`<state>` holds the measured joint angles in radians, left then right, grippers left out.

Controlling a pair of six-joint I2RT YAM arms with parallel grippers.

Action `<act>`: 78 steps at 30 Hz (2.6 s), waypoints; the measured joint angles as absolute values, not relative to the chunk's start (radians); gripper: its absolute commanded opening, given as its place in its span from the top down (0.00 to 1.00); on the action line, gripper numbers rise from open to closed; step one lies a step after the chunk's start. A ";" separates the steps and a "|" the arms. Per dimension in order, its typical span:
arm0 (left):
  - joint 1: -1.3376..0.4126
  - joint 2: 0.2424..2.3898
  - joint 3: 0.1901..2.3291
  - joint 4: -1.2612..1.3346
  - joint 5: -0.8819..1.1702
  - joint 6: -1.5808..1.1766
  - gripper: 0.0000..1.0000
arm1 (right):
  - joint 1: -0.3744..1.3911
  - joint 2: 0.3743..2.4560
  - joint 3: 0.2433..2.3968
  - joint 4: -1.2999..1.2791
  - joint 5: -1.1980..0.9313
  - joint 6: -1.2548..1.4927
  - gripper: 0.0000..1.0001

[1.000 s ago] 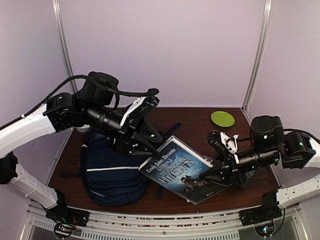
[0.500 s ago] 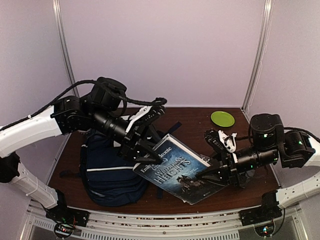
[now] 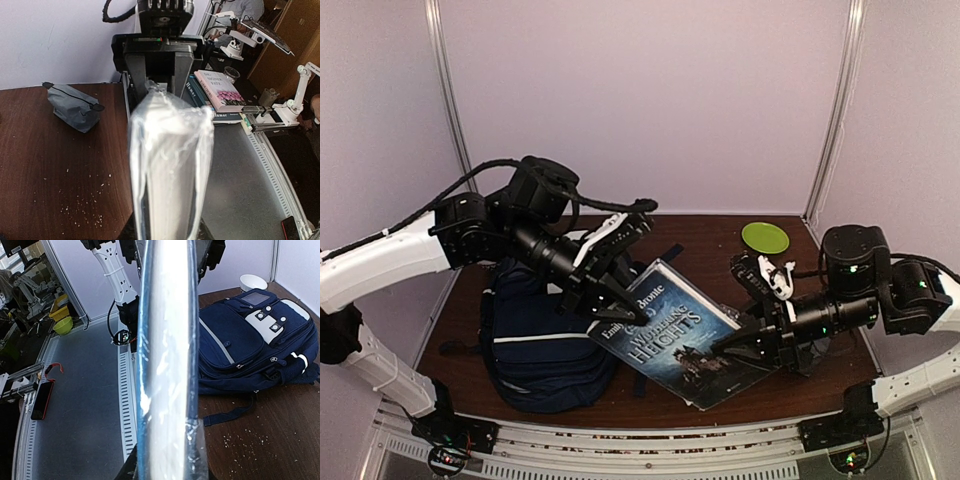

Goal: Pack the student bag
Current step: Pick up the book from the center of the board.

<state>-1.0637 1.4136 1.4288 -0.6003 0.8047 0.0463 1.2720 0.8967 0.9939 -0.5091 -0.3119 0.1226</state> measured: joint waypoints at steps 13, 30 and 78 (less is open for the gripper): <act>-1.022 1.269 1.261 -0.484 0.786 -0.104 1.00 | 1.272 0.714 0.890 -0.258 -0.144 0.280 0.01; -0.952 1.107 0.995 0.141 0.722 -0.515 1.00 | 1.272 0.523 0.575 0.063 -0.039 0.505 0.02; -0.948 0.878 0.888 -0.212 0.058 -0.464 0.02 | 1.256 0.603 0.619 -0.168 0.190 0.506 1.00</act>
<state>-0.9478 0.8783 0.8879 -0.2119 0.0582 -0.4641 1.2560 0.6025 0.6189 -0.1680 0.1902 0.5060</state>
